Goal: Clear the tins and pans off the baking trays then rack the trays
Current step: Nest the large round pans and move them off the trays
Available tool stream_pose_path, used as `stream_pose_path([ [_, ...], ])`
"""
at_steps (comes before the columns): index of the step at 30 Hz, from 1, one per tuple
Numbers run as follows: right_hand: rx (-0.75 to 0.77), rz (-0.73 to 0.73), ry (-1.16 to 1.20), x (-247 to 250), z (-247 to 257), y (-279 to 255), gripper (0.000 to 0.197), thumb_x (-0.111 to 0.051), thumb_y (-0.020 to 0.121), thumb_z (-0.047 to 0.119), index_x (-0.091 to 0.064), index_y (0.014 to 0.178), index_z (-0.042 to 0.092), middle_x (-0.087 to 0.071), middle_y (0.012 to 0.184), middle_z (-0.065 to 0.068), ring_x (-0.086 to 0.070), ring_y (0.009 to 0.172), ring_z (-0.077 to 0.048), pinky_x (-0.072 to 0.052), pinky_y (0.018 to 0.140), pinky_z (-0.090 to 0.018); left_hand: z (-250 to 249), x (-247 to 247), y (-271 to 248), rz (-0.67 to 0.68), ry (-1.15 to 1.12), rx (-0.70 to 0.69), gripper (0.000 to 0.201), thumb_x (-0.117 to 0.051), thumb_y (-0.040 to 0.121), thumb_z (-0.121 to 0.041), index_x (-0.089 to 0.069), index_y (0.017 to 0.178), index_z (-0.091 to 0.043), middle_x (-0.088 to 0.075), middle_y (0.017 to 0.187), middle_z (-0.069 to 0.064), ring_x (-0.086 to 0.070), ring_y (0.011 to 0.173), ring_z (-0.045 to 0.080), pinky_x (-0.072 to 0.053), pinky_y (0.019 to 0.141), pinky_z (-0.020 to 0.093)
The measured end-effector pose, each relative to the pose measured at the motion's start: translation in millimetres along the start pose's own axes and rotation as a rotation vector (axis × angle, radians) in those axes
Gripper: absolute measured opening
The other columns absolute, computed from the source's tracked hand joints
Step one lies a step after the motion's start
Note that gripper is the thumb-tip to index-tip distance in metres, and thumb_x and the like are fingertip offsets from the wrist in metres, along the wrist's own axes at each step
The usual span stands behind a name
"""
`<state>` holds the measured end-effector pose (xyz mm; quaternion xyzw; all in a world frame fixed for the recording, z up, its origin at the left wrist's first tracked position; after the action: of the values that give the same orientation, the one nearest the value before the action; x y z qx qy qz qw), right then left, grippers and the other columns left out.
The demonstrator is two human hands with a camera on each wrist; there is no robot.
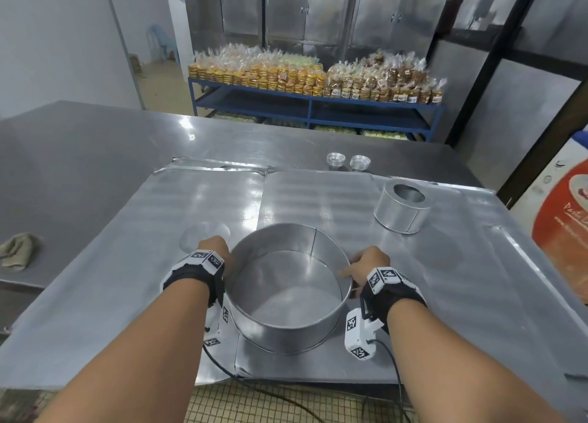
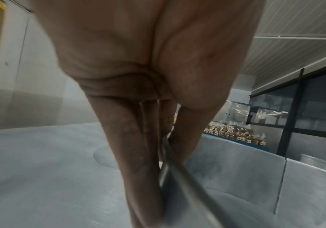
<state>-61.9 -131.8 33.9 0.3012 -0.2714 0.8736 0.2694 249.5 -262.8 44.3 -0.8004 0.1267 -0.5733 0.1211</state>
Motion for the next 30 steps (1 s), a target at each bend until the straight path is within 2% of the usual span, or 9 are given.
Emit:
stream_pose_path([
  [7,0.04,-0.012,0.028,15.8,-1.2,15.6,0.022,-0.08,0.052,0.009,-0.078,0.074,0.012,-0.074,0.075,-0.009,-0.073,0.067,-0.025,-0.063,0.066,-0.04,-21.8,14.3,2.5,-0.031,-0.017,-0.012,0.01,-0.061,0.079,-0.011,-0.07,0.078,-0.006,-0.063,0.069,0.006,-0.057,0.064,0.023,-0.045,0.058,0.026],
  [10,0.074,-0.075,0.089,41.1,11.2,19.3,0.01,-0.076,0.057,0.006,-0.074,0.062,0.015,-0.073,0.069,-0.009,-0.072,0.06,-0.027,-0.063,0.058,-0.043,-42.9,26.5,9.2,-0.054,-0.119,-0.026,0.014,-0.062,0.075,-0.004,-0.076,0.076,-0.004,-0.072,0.074,0.01,-0.067,0.069,0.024,-0.055,0.063,0.027],
  [13,0.124,-0.152,0.188,77.1,30.9,26.4,0.022,-0.072,0.069,0.004,-0.069,0.052,0.017,-0.071,0.063,-0.009,-0.07,0.053,-0.025,-0.062,0.054,-0.038,-72.7,43.9,15.9,-0.107,-0.259,-0.055,0.018,-0.06,0.07,0.002,-0.077,0.07,-0.005,-0.074,0.074,0.014,-0.072,0.073,0.027,-0.062,0.072,0.034],
  [17,0.21,-0.25,0.221,127.4,50.9,51.8,0.009,-0.071,0.077,0.016,-0.079,0.076,0.011,-0.069,0.066,-0.009,-0.064,0.062,-0.022,-0.049,0.062,-0.022,-124.4,66.9,20.6,-0.203,-0.437,-0.104,0.023,-0.055,0.068,0.005,-0.076,0.069,-0.004,-0.073,0.07,0.014,-0.071,0.066,0.025,-0.061,0.068,0.03],
  [19,0.225,-0.299,0.256,150.0,55.4,68.2,0.013,-0.073,0.076,0.019,-0.08,0.082,0.011,-0.073,0.071,-0.011,-0.068,0.079,-0.027,-0.05,0.067,-0.025,-153.0,73.9,24.0,-0.242,-0.532,-0.12,0.027,-0.05,0.068,0.005,-0.076,0.07,-0.005,-0.074,0.069,0.014,-0.072,0.06,0.024,-0.062,0.058,0.029],
  [22,0.234,-0.302,0.293,177.6,59.5,93.0,0.011,-0.075,0.075,0.023,-0.079,0.076,0.013,-0.073,0.071,-0.011,-0.069,0.077,-0.028,-0.055,0.071,-0.03,-200.1,78.9,31.3,-0.29,-0.633,-0.125,0.03,-0.048,0.07,0.004,-0.075,0.07,-0.009,-0.072,0.067,0.012,-0.068,0.051,0.022,-0.048,0.041,0.015],
  [25,0.207,-0.277,0.386,199.3,53.0,131.6,0.019,-0.076,0.064,0.03,-0.075,0.068,0.011,-0.072,0.067,-0.013,-0.071,0.071,-0.034,-0.061,0.07,-0.047,-250.1,79.1,40.5,-0.342,-0.73,-0.124,0.026,-0.051,0.071,0.004,-0.073,0.071,-0.009,-0.069,0.068,0.012,-0.06,0.054,0.024,-0.05,0.056,0.02],
  [28,0.156,-0.205,0.493,218.9,42.4,173.4,0.032,-0.081,0.054,0.031,-0.074,0.067,0.002,-0.074,0.069,-0.016,-0.073,0.07,-0.036,-0.061,0.066,-0.052,-297.9,65.9,62.7,-0.343,-0.837,-0.084,0.016,-0.055,0.061,-0.003,-0.07,0.062,-0.008,-0.067,0.06,0.01,-0.06,0.055,0.029,-0.055,0.064,0.027],
  [30,0.115,-0.147,0.615,231.7,41.3,195.1,0.03,-0.085,0.055,0.022,-0.071,0.067,-0.002,-0.074,0.074,-0.018,-0.073,0.072,-0.039,-0.061,0.067,-0.055,-328.6,50.5,83.6,-0.31,-0.95,-0.053,0.018,-0.055,0.05,-0.005,-0.069,0.061,-0.004,-0.066,0.054,0.012,-0.066,0.053,0.032,-0.062,0.066,0.042],
])
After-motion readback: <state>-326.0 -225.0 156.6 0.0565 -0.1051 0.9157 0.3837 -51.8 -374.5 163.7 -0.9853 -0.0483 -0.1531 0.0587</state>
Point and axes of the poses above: each hand's wrist, its own y-axis towards the middle knuckle, its own x-axis out of the back of the hand, z = x × y, the point moved 7 cm from there along y, towards the middle knuckle
